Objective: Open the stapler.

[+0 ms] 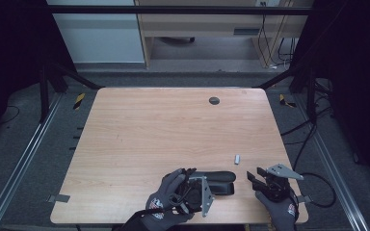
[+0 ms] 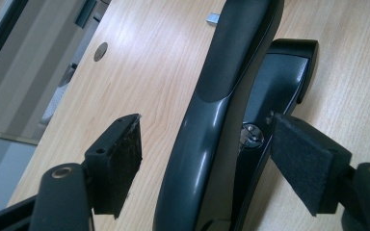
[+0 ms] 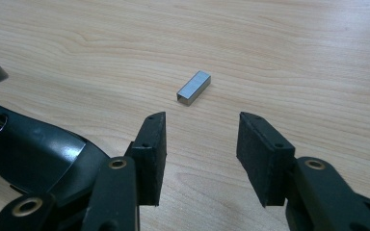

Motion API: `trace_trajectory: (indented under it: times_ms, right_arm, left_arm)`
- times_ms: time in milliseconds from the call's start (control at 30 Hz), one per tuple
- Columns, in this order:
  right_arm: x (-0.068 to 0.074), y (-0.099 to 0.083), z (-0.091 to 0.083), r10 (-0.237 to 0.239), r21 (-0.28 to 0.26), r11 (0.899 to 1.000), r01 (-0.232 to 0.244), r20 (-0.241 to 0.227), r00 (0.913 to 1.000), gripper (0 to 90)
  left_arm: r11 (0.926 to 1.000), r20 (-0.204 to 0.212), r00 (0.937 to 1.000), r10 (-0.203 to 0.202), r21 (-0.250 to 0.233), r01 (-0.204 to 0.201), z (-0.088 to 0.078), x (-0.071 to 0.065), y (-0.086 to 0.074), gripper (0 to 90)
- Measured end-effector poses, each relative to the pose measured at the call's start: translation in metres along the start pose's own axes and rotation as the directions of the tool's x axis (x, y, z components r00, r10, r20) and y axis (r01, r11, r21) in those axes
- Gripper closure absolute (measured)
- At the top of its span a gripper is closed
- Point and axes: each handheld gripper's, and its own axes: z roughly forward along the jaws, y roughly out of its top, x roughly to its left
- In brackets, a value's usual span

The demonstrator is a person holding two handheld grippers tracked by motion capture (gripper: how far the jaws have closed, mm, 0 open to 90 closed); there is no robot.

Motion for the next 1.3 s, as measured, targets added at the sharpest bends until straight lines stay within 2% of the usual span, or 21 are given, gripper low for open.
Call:
trace_trajectory:
  times_ms: [333, 633, 700, 733, 767, 900, 1033, 1100, 1167, 1233, 1300]
  right_arm:
    - [0.0, 0.0, 0.0, -0.003, 0.003, 1.0, 0.003, -0.006, 1.0, 56.6]
    - [0.002, 0.0, 0.0, 0.0, 0.01, 1.0, 0.0, -0.017, 0.9999, 58.9]
    - [0.001, 0.0, 0.001, -0.01, 0.007, 1.0, 0.011, -0.015, 0.9998, 59.2]
    - [0.002, 0.0, 0.001, -0.011, 0.008, 1.0, 0.011, -0.016, 0.9998, 59.3]
    - [0.002, 0.0, 0.001, -0.012, 0.007, 1.0, 0.012, -0.016, 0.9998, 59.4]
    - [0.001, 0.0, 0.001, -0.01, 0.015, 1.0, 0.01, -0.021, 0.9997, 60.1]
    - [0.001, 0.0, 0.001, -0.007, 0.016, 1.0, 0.008, -0.027, 0.9996, 63.0]
    - [0.002, 0.0, 0.0, -0.002, 0.019, 1.0, 0.003, -0.029, 0.9996, 65.4]
    - [0.003, 0.001, 0.0, -0.002, 0.022, 1.0, 0.003, -0.041, 0.9992, 68.4]
    - [0.004, 0.0, 0.0, -0.004, 0.032, 0.999, 0.005, -0.047, 0.9989, 70.7]
    - [0.005, 0.001, 0.001, -0.011, 0.038, 0.999, 0.013, -0.056, 0.9984, 73.8]
  left_arm:
    - [0.9991, -0.007, 0.9992, 0.039, 0.016, -0.039, 0.01, -0.007, 0.007, 26.5]
    - [0.998, -0.011, 0.9983, 0.057, 0.029, -0.056, 0.017, -0.012, 0.012, 26.5]
    - [0.9965, -0.011, 0.9972, 0.074, 0.04, -0.074, 0.018, -0.012, 0.015, 26.5]
    - [0.9973, -0.012, 0.9978, 0.066, 0.034, -0.065, 0.019, -0.013, 0.016, 26.5]
    - [0.9956, -0.013, 0.9965, 0.083, 0.044, -0.082, 0.019, -0.013, 0.017, 26.5]
    - [0.9955, -0.011, 0.9964, 0.084, 0.045, -0.084, 0.023, -0.014, 0.021, 26.6]
    - [0.9935, -0.014, 0.9949, 0.1, 0.056, -0.099, 0.025, -0.014, 0.024, 26.9]
    - [0.9946, -0.015, 0.9957, 0.092, 0.049, -0.091, 0.027, -0.015, 0.025, 27.1]
    - [0.9928, -0.016, 0.9943, 0.105, 0.06, -0.104, 0.028, -0.014, 0.026, 27.5]
    - [0.9942, -0.019, 0.9953, 0.095, 0.053, -0.094, 0.03, -0.015, 0.026, 27.9]
    - [0.9917, -0.022, 0.9935, 0.112, 0.067, -0.11, 0.031, -0.015, 0.027, 28.3]
